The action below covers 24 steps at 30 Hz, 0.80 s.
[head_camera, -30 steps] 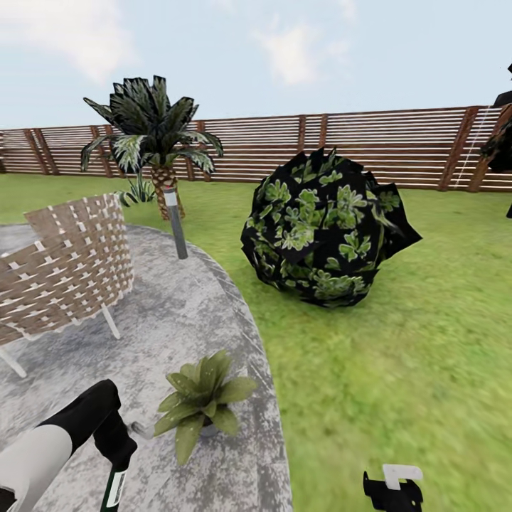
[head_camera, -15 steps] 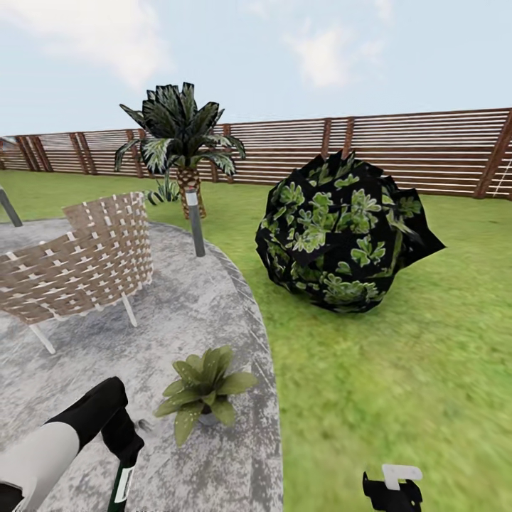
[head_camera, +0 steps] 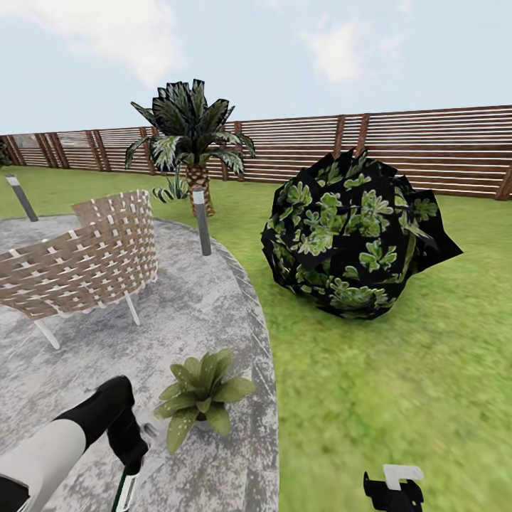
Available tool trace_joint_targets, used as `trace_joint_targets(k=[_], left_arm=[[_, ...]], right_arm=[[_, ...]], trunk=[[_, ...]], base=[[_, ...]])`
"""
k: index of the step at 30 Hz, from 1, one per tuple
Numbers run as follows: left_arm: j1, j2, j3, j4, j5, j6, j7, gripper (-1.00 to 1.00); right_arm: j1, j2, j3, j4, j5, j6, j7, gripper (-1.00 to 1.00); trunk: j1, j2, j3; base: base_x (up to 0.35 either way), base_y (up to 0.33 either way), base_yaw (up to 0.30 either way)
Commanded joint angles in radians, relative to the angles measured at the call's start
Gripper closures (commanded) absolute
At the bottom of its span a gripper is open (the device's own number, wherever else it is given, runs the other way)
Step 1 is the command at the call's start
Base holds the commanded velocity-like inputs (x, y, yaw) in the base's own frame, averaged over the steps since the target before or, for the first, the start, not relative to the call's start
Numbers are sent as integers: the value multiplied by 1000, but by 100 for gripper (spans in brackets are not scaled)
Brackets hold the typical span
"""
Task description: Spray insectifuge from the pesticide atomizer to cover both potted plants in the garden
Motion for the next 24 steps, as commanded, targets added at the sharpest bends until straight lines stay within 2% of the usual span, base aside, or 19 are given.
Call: trace_joint_targets(k=[1, 3, 4, 5, 9, 12, 15, 20, 24], left_arm=[[-1, 3, -21, -2, -25, 8, -30, 100], [-1, 11, -44, -2, -71, 6, -84, 100], [-2, 28, -51, -3, -100, 5, -127, 100], [-5, 31, -49, -5, -103, 6, -134, 100], [-71, 26, -48, -20, -101, 13, -146, 100], [-141, 18, -53, -25, -107, 19, -202, 100], [-199, 27, -56, -24, -109, 21, -221, 100], [-208, 24, -57, -25, -109, 22, -223, 100], [-209, 19, -57, -25, -110, 22, -223, 100]], right_arm=[[-1, -1, -7, 1, 11, -3, -5, -100], [-1, -1, -7, 1, 11, -3, -5, -100], [-1, 0, -7, 1, 10, -3, -5, -100], [-1, 0, -7, 1, 10, -3, -5, -100], [-1, 1, -7, 0, 9, -3, -6, -100], [-1, 1, -7, -1, 9, -3, -6, -100], [-1, 0, -7, -3, 9, -3, -6, -100], [-1, 0, -7, -4, 9, -3, -6, -100], [-1, -3, -7, -1, 10, -3, -6, -100]], trunk=[[0, 0, -1], [0, 0, -1], [0, 0, -1], [0, 0, -1], [0, 0, -1], [0, 0, -1], [0, 0, -1], [0, 0, -1], [0, 0, -1]], base=[[0, 0, 0], [0, 0, 0], [0, 0, 0], [0, 0, 0], [0, 0, 66], [0, 0, 239], [0, 0, 271], [0, 0, 264], [66, -85, 55]])
